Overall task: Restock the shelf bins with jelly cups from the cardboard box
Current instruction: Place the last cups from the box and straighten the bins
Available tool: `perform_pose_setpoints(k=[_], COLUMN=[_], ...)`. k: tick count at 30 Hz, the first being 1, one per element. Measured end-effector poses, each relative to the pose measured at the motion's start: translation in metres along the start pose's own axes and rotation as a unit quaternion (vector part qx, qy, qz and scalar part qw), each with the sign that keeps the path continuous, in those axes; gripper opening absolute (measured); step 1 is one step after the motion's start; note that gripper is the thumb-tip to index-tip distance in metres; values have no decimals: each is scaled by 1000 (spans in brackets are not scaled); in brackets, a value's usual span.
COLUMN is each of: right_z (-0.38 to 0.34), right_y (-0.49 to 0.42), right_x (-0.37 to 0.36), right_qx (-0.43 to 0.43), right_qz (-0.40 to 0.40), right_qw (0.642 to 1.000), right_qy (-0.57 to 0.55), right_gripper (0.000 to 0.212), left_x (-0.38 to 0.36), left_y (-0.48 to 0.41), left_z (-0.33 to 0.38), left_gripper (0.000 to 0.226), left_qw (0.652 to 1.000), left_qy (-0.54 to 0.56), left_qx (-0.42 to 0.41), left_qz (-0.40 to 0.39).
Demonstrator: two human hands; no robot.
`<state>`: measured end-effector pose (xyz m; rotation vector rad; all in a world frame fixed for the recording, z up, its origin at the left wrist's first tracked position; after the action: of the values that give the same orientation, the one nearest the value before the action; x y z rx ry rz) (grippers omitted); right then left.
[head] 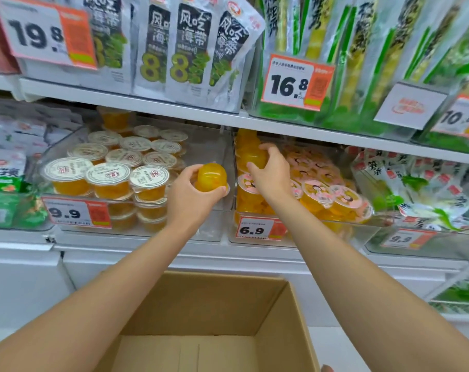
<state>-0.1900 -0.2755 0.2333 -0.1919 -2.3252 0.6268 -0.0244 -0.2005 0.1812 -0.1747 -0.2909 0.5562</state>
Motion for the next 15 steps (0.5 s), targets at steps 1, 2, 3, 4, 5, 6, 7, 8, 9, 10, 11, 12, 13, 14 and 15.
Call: perform_pose_setpoints(k=[1,2,3,4,5,6,7,8,9,10,11,12,13,14,15], right_z=[1,1,1,0,0,-1,-1,0,0,1,1,2,2,4,6], right_y=[0,0,-1,-2,-4,-5,-6,-5,-3,0,4,10,17,24,32], right_x=[-1,-1,-1,-2,-2,-2,-2,-1,2,6,11,16,22,26,30], right_qx=[-2,-4,-3,-1,1,2,0,-1,0,5,15,25,36,48,60], right_qz=[3,4,2,-3,-10,-19,-29,-35,-37,-34,-29,-23,-18,-11,-6], right_qw=[1000,1000,1000,1000,1000,1000,999,999,999,999,999,999,998,998,997], right_qy=[-5,-7,-3,3,11,16,19,23,27,32,36,39,41,41,40], right_gripper=[46,46,46,47,48,50,53,56,58,58,56,53,50,47,44], left_x=[0,-1,-1,-2,-2,-2,-2,-1,-1,0,1,2,2,0,-2], left_y=[0,0,1,0,1,1,3,4,5,6,8,10,12,13,15], left_z=[-1,-2,-1,-2,0,0,0,2,2,3,5,8,12,17,23], left_gripper=[61,61,60,60,58,57,56,55,56,57,59,61,62,63,63], left_qw=[1000,1000,1000,1000,1000,1000,1000,1000,999,1000,1000,1000,999,999,999], left_qy=[3,5,9,10,14,18,22,24,23,20,18,14,12,12,13], left_qx=[1,3,3,3,1,-1,-5,-11,-18,-22,-25,-26,-31,-36,-45], left_qz=[-1,-2,-2,-2,-3,-6,-11,-14,-14,-8,1,9,13,11,4])
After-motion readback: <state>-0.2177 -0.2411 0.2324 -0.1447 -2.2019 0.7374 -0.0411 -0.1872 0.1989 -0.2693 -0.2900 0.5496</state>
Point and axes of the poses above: each hand's wrist, its own y-axis away from the middle knuckle, its own x-axis out of the back of the hand, z = x × y, the point moved 4 cm from there along -y, towards the middle knuckle, and after that the axes turned 6 degrees about x, right-handed, at the moved point
